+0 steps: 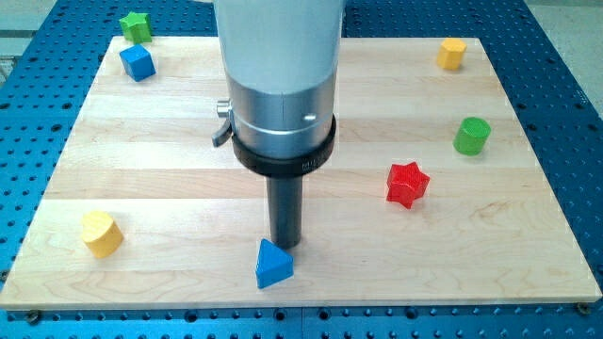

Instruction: Push the red star to the center left side of the board

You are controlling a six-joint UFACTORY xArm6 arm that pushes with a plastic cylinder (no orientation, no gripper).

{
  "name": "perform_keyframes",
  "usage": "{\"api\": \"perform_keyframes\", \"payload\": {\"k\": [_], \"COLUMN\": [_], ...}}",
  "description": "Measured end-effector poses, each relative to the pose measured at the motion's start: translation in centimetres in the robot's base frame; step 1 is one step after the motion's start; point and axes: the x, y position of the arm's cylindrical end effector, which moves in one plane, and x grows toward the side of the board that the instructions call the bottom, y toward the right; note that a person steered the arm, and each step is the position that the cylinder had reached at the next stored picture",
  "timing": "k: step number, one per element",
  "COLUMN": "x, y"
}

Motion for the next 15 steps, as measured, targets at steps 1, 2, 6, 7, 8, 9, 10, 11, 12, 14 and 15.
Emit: {"api": "perform_keyframes", "payload": {"k": [1, 2, 6, 7, 8, 9, 10, 11, 12, 14, 15], "x": [-2.0, -2.0, -2.0, -1.2, -1.2, -2.3, -4.1, -4.4, -4.9, -5.9, -8.4], "y": [-5.5, -6.2, -13.0, -14.7, -14.7, -12.4, -8.7, -6.7, -5.8, 3.3, 7.2]}}
